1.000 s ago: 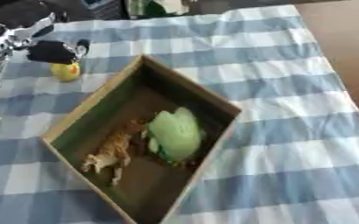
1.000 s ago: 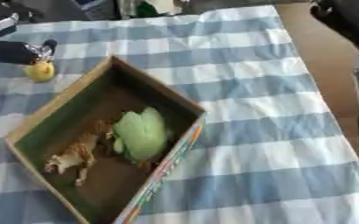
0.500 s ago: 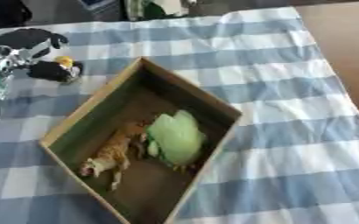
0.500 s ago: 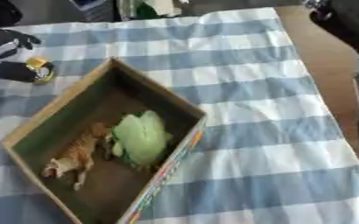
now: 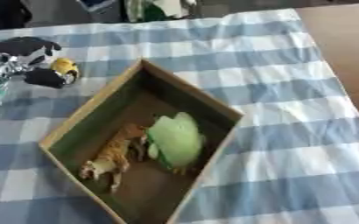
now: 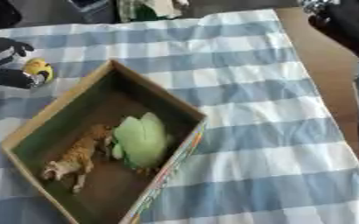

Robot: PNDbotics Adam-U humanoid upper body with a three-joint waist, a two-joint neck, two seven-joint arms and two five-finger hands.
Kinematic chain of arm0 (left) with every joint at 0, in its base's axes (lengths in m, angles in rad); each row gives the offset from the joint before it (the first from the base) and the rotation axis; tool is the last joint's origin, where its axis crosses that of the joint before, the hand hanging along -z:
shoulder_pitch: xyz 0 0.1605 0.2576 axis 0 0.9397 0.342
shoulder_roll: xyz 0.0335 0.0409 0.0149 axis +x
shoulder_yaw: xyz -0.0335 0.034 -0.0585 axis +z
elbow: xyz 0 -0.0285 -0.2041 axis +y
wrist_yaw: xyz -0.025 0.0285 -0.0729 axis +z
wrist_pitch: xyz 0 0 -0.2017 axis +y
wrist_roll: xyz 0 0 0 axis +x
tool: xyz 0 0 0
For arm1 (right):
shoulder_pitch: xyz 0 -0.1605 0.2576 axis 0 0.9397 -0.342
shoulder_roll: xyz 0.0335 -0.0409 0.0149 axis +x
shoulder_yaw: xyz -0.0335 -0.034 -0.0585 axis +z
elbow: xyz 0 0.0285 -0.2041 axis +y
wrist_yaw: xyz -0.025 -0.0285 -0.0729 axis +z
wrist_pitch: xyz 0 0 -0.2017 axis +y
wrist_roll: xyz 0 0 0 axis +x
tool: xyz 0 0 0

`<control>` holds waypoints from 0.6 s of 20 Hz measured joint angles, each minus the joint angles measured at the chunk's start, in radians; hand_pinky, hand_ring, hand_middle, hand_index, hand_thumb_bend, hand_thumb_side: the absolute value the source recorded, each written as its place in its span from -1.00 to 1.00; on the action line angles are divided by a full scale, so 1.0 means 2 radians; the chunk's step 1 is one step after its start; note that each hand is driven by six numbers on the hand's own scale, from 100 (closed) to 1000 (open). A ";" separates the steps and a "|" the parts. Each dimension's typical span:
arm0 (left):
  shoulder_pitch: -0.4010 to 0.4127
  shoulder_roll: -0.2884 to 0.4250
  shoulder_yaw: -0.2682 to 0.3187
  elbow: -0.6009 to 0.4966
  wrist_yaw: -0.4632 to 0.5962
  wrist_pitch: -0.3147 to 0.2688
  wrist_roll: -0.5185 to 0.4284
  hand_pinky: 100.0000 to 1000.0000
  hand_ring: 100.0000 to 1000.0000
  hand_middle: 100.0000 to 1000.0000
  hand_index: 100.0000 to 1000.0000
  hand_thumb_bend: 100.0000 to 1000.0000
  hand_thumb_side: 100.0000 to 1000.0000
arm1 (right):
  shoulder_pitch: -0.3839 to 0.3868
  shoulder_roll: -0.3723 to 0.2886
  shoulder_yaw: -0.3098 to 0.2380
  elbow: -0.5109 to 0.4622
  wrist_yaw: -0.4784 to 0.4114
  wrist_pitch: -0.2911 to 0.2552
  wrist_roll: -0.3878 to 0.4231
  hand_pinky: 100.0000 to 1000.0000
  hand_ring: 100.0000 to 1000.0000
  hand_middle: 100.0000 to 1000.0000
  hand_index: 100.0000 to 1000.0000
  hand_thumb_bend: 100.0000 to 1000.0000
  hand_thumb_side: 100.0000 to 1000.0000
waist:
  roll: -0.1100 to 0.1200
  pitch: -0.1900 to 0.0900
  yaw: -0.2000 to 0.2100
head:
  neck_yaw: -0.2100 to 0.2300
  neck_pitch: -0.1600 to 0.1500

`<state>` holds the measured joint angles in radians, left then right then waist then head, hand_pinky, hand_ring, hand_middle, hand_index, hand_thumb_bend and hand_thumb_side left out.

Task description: Pick up objects on the table and place them in the box.

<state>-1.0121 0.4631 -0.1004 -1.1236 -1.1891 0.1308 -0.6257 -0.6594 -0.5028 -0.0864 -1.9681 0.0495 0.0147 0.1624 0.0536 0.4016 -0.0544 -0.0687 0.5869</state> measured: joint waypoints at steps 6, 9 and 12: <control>0.000 -0.006 0.003 0.018 -0.002 0.004 0.004 0.44 0.80 0.62 0.92 -0.63 0.42 | 0.000 0.001 -0.001 0.000 0.000 0.000 0.001 0.59 0.53 0.08 0.56 -0.95 0.03 | 0.000 0.004 -0.002 | 0.001 -0.004; -0.001 -0.008 0.006 0.027 -0.006 0.007 0.008 0.43 0.79 0.60 0.90 -0.70 0.38 | 0.000 0.001 -0.003 0.000 0.000 0.000 0.001 0.60 0.53 0.07 0.56 -0.95 0.03 | 0.000 0.006 -0.004 | 0.003 -0.006; -0.004 -0.010 0.008 0.033 -0.012 0.010 0.015 0.41 0.77 0.58 0.86 -0.76 0.34 | 0.000 0.001 -0.003 0.000 0.000 0.000 0.002 0.60 0.53 0.07 0.56 -0.95 0.03 | 0.000 0.006 -0.004 | 0.003 -0.008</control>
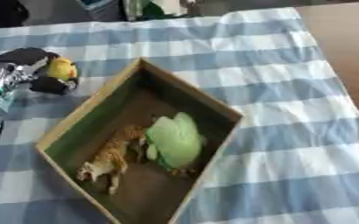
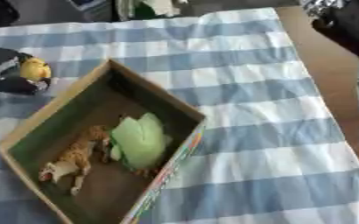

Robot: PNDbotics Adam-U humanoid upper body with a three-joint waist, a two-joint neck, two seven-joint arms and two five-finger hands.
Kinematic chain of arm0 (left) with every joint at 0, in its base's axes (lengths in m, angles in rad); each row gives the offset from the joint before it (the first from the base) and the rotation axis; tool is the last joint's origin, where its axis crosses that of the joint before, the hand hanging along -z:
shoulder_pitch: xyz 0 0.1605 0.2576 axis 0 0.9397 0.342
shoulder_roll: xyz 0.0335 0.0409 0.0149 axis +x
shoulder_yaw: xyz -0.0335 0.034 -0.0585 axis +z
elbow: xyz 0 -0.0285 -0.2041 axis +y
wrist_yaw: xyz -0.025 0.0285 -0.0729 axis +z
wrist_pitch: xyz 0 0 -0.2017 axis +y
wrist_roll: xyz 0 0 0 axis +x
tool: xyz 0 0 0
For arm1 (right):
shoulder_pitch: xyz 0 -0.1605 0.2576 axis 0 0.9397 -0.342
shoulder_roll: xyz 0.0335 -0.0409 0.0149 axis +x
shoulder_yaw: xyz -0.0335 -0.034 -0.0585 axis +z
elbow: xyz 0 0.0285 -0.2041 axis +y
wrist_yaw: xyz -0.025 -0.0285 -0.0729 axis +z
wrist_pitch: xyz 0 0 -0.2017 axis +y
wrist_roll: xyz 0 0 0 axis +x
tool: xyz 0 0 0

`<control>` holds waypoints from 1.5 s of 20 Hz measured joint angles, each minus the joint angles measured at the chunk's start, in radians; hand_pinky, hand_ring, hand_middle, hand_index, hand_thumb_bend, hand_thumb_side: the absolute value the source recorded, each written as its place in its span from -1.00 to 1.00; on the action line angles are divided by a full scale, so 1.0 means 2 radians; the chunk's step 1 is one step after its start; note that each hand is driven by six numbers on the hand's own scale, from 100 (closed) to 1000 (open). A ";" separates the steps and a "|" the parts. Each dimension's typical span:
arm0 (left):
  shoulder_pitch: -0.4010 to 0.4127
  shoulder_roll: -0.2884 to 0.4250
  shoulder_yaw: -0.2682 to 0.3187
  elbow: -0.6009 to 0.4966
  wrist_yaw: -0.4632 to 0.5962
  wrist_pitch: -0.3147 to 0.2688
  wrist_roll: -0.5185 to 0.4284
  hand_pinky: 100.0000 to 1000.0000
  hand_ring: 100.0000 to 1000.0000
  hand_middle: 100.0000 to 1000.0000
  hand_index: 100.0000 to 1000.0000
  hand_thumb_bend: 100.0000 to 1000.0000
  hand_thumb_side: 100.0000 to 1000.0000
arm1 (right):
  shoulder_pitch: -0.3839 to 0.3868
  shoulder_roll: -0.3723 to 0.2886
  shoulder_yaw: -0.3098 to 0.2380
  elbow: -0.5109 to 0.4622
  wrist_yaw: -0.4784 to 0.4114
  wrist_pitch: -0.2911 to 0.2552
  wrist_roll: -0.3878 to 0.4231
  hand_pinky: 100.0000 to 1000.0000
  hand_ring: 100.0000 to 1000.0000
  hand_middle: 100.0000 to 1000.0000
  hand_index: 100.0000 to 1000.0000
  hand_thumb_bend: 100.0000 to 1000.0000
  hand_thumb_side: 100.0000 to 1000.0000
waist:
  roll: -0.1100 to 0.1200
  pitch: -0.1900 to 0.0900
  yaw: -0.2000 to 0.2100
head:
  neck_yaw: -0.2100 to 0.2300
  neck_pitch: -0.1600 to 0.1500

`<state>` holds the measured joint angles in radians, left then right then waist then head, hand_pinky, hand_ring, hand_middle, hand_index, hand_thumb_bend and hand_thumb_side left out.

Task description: Pick up objects on the table and place them in the box.

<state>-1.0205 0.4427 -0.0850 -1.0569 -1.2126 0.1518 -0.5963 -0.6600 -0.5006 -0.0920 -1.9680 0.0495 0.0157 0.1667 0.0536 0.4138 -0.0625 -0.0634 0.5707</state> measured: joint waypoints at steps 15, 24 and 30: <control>0.001 -0.002 -0.001 -0.022 0.026 0.022 0.031 0.07 0.44 0.18 0.47 -1.00 -0.61 | 0.001 0.002 -0.001 0.000 0.000 0.000 0.002 0.60 0.53 0.07 0.57 -0.94 0.03 | 0.000 0.000 0.001 | 0.000 0.000; 0.001 -0.001 -0.005 -0.072 0.025 0.033 0.038 -0.21 0.16 -0.05 0.23 -1.00 -0.67 | 0.003 0.003 -0.003 0.000 0.000 0.000 0.002 0.60 0.54 0.07 0.57 -0.94 0.03 | 0.000 -0.001 0.001 | -0.001 0.000; 0.001 -0.001 -0.011 -0.123 0.024 0.036 0.070 -0.33 0.06 -0.14 0.12 -1.00 -0.61 | 0.003 0.006 -0.003 0.000 0.000 0.000 0.001 0.60 0.54 0.07 0.56 -0.94 0.03 | -0.001 -0.007 0.004 | -0.003 0.004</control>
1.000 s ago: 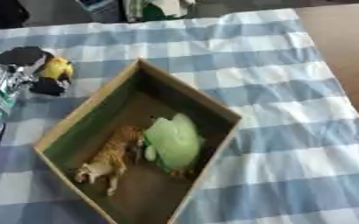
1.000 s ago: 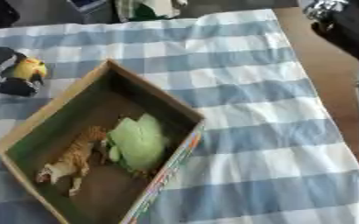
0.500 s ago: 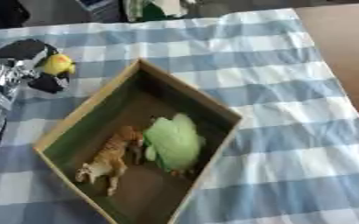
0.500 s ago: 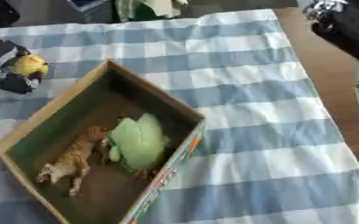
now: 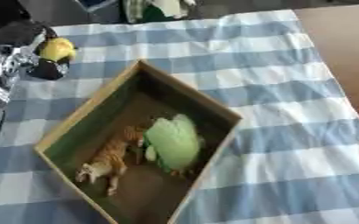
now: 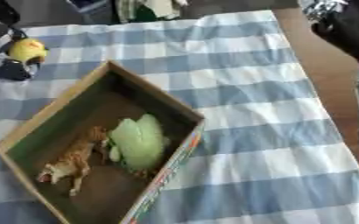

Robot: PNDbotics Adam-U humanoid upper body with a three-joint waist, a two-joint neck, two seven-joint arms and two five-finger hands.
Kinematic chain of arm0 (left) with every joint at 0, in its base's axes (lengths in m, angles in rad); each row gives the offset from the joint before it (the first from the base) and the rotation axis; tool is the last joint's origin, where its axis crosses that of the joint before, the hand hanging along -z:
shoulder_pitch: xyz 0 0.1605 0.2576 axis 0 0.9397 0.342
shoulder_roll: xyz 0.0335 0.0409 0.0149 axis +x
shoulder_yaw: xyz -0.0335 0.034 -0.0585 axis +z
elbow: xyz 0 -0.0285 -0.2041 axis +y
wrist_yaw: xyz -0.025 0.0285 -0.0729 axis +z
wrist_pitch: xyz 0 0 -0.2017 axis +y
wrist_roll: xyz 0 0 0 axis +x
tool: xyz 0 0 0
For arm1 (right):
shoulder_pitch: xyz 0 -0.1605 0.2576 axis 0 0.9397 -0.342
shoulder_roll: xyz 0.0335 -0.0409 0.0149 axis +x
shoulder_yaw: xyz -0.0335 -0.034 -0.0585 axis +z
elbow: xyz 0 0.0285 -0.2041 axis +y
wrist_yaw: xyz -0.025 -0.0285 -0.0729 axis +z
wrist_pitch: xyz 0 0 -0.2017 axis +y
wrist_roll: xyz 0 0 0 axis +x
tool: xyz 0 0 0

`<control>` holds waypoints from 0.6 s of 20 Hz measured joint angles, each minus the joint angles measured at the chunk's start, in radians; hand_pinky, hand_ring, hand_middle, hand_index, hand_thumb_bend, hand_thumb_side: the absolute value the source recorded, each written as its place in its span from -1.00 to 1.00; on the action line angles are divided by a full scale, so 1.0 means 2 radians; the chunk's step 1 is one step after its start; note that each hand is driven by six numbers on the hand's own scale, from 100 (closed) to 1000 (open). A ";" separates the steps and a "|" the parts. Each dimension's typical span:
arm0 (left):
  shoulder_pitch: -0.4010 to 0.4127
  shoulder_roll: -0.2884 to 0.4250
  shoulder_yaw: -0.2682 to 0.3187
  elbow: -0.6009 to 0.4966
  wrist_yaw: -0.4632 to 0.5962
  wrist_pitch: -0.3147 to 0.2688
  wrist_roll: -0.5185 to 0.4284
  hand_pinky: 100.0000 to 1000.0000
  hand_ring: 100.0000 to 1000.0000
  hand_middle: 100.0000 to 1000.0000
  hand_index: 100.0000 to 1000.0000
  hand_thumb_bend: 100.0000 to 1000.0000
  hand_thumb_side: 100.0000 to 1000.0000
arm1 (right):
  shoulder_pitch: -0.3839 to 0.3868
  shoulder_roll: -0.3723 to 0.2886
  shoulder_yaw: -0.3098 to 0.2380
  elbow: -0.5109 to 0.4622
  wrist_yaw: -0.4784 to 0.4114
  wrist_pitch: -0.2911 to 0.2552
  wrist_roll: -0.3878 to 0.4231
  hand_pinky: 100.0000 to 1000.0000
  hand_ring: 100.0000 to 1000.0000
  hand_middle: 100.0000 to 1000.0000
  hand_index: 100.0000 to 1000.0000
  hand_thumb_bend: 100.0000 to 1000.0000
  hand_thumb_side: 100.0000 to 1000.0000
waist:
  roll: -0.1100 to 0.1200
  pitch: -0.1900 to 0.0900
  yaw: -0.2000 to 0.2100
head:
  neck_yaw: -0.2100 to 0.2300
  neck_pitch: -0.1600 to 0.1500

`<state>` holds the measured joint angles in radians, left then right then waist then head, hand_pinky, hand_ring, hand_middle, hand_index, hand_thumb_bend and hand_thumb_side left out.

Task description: Pick up objects on the table and place them in the box.

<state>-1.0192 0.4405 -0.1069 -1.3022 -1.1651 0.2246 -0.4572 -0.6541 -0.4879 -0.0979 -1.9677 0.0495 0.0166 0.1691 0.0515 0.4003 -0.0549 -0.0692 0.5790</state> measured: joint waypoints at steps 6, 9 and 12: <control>0.011 0.001 -0.031 -0.108 0.020 -0.020 0.002 -0.38 0.00 -0.17 0.09 -1.00 -0.58 | 0.000 0.000 0.000 0.000 0.000 0.001 -0.001 0.60 0.54 0.07 0.56 -0.95 0.03 | -0.002 -0.007 0.003 | -0.002 0.007; 0.021 0.008 -0.055 -0.170 0.049 -0.034 -0.013 -0.39 0.00 -0.16 0.09 -1.00 -0.58 | 0.000 0.001 0.000 0.000 0.000 0.001 -0.001 0.60 0.54 0.07 0.56 -0.95 0.03 | -0.002 -0.010 0.004 | -0.003 0.010; 0.032 0.016 -0.074 -0.220 0.083 -0.041 -0.028 -0.39 0.00 -0.16 0.09 -1.00 -0.58 | 0.000 0.004 0.000 0.000 0.000 0.002 -0.002 0.60 0.54 0.08 0.56 -0.95 0.03 | -0.002 -0.013 0.005 | -0.003 0.012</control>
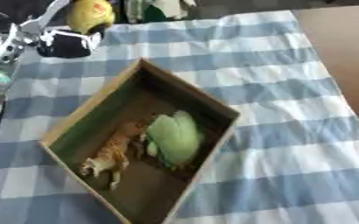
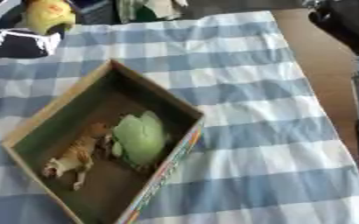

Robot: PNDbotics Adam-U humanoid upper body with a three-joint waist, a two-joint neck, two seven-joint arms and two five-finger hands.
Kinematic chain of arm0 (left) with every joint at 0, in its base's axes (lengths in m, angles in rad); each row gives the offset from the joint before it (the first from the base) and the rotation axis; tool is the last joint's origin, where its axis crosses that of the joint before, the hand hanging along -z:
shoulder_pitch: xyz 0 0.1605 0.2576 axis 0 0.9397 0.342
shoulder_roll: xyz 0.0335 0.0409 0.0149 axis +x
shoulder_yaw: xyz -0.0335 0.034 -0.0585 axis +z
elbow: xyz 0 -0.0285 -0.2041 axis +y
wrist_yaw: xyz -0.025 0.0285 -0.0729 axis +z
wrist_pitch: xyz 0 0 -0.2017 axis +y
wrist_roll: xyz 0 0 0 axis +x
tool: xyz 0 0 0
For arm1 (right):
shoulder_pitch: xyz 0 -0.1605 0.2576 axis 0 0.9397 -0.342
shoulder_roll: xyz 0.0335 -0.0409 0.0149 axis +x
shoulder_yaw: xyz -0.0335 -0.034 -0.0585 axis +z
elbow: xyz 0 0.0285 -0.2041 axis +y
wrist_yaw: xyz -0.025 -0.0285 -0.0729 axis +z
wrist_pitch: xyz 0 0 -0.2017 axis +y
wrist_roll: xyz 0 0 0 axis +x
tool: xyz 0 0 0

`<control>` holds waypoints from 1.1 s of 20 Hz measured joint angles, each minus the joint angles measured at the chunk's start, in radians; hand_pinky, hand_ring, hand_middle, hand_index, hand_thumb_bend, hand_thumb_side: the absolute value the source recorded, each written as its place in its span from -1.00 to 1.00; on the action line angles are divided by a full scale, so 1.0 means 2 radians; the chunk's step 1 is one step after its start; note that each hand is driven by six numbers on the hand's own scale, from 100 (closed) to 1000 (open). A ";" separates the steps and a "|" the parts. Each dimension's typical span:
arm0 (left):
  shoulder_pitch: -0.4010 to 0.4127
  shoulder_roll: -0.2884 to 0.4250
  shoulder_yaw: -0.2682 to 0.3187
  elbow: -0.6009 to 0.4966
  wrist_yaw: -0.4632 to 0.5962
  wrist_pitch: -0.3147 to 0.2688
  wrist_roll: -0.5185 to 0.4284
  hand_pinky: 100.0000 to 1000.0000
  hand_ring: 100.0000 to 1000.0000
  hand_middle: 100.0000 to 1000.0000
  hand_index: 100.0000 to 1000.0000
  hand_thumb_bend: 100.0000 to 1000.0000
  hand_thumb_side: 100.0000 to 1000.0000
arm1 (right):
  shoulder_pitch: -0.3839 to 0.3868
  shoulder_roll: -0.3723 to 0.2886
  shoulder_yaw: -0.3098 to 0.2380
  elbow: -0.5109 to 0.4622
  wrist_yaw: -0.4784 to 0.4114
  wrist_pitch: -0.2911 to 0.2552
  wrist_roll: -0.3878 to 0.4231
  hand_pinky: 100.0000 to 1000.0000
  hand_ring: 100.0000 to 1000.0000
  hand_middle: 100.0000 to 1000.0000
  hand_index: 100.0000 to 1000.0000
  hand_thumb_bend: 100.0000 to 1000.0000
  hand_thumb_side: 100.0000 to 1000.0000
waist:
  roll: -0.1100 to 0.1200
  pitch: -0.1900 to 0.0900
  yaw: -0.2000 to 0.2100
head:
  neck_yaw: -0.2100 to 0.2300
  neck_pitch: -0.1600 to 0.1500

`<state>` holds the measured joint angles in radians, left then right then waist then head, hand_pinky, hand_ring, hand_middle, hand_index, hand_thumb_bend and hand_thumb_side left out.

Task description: Pick up objects on the table and place them in the box.

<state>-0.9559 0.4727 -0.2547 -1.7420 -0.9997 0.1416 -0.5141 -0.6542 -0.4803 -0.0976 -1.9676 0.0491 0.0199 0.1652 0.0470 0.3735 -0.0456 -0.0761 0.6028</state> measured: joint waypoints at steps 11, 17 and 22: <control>0.031 0.026 -0.067 -0.111 0.074 -0.023 -0.041 -0.35 0.05 -0.12 0.12 -1.00 -0.62 | 0.000 0.003 0.003 0.000 -0.003 0.002 -0.002 0.60 0.54 0.08 0.56 -0.95 0.04 | 0.000 -0.006 0.002 | -0.003 0.011; 0.044 0.032 -0.097 -0.119 0.077 -0.038 -0.070 -0.33 0.08 -0.09 0.15 -1.00 -0.65 | 0.000 0.005 0.003 0.000 -0.004 0.002 -0.001 0.60 0.54 0.08 0.56 -0.96 0.03 | 0.000 -0.008 0.002 | -0.003 0.015; 0.058 0.037 -0.115 -0.114 0.077 -0.039 -0.104 -0.25 0.17 0.01 0.26 -1.00 -0.68 | 0.002 0.005 0.003 0.000 -0.004 0.003 0.000 0.60 0.54 0.08 0.56 -0.95 0.03 | 0.003 -0.008 0.002 | -0.002 0.015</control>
<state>-0.8404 0.5469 -0.4851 -1.9692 -0.8462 0.0632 -0.7227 -0.6512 -0.4701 -0.0916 -1.9680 0.0408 0.0262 0.1646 0.0521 0.3572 -0.0412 -0.0806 0.6322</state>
